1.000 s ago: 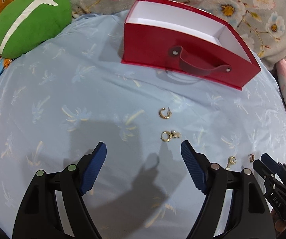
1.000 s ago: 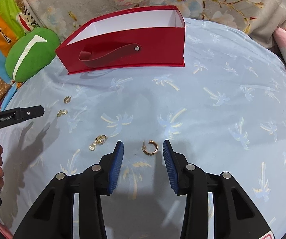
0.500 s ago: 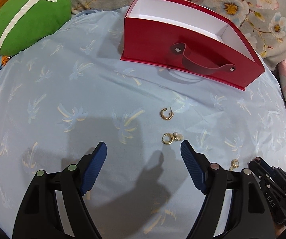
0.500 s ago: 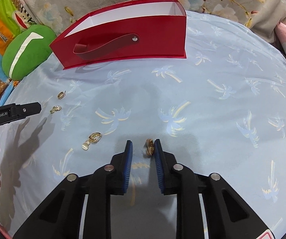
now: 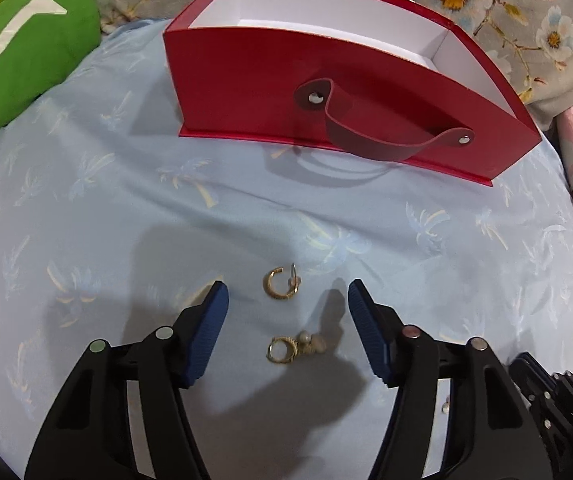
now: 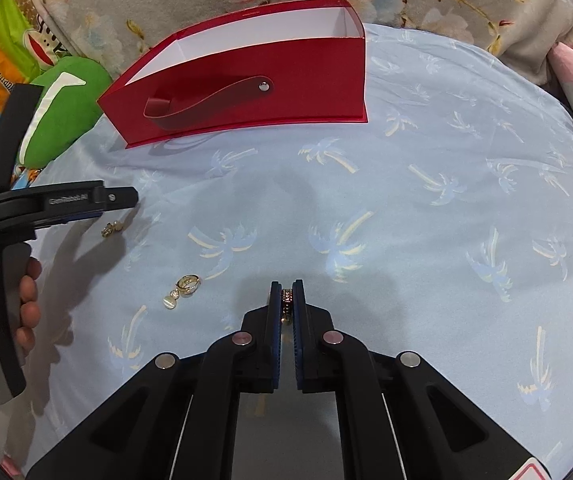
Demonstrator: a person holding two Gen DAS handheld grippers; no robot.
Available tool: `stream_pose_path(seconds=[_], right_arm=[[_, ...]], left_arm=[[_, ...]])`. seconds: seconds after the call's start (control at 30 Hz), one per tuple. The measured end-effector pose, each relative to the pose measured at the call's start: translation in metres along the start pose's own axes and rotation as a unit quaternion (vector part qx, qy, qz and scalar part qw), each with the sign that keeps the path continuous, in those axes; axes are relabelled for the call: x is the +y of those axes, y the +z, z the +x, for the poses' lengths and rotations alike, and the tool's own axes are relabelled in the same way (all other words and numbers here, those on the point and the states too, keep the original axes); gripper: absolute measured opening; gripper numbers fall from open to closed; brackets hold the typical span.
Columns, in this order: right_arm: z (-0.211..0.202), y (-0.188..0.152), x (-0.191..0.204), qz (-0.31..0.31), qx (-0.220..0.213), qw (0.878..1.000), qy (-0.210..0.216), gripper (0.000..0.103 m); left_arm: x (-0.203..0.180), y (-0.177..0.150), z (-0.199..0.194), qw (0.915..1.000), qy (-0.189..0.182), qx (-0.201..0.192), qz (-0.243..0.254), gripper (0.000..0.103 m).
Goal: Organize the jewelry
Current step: 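Lift the gold hoop with the right tool while the left tool grasps the gold earring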
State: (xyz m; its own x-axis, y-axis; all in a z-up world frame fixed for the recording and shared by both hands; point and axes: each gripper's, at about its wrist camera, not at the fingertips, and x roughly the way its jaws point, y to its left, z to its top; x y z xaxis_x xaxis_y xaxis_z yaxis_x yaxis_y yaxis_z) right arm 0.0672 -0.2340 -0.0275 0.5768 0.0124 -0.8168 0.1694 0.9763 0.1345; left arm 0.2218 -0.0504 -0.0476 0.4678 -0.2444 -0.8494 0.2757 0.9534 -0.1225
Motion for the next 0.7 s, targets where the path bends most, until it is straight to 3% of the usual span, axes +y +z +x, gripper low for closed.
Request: stream_pose_path(seconds=[0.1,0.17,0.23,0.43,0.7], right_arm=[[-0.001,0.001,-0.002,0.003,-0.001,1.0,0.001,0.004],[-0.002,0.002,-0.003,0.004,-0.002,1.0,0.003,0.004],[-0.002,0.003,-0.002,0.004,-0.003,1.0,0.005,0.004],[-0.005,0.006,-0.001,0.005,-0.007,1.0,0.011,0.004],[-0.02,0.017,0.005,-0.002,-0.028,0.999,0.02,0.004]], left_arm=[[-0.005,0.003,0.004,1.0,0.003,-0.002,0.009,0.048],[-0.006,0.005,0.005,1.0,0.001,-0.004,0.009,0.029],[-0.004,0.007,0.006,1.0,-0.006,-0.001,0.007,0.017],[0.0,0.006,-0.001,0.9996,-0.027,-0.002,-0.001,0.017],[0.015,0.003,-0.047,0.9984,-0.044,-0.033,-0.016,0.016]])
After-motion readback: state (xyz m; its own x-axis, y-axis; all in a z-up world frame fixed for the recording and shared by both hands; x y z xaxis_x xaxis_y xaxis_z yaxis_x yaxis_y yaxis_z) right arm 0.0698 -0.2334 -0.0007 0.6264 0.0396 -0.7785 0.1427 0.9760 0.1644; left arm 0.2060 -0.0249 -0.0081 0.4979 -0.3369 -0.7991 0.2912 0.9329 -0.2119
